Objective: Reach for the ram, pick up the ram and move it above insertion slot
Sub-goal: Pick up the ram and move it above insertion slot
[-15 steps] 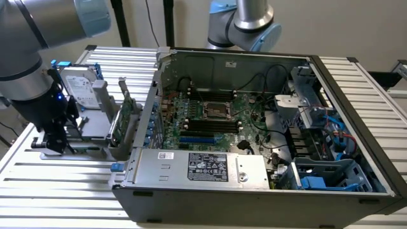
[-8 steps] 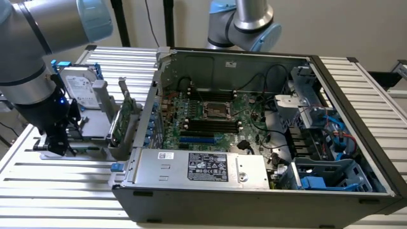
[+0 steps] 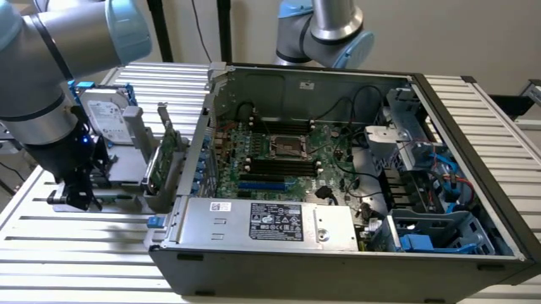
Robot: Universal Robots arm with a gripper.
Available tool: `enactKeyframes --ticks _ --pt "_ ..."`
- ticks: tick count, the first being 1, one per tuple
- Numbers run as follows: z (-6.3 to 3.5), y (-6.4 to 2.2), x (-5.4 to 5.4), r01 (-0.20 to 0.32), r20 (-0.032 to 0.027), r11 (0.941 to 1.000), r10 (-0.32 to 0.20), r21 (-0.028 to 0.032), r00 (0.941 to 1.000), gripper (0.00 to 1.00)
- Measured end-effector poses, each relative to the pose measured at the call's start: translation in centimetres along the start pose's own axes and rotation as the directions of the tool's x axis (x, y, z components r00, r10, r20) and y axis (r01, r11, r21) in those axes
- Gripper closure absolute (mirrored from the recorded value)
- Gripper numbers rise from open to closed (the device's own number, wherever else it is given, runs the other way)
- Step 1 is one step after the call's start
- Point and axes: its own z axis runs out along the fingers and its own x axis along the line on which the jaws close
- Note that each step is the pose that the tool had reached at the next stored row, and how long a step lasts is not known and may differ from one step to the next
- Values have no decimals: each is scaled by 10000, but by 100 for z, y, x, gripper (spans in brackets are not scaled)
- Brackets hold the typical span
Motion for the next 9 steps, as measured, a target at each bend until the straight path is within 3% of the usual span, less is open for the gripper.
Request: enactKeyframes --ticks 4,9 --pt "30 1 -7 -22 1 10000 22 -67 10000 46" --pt "41 0 -16 -31 8 10000 31 -68 10000 49"
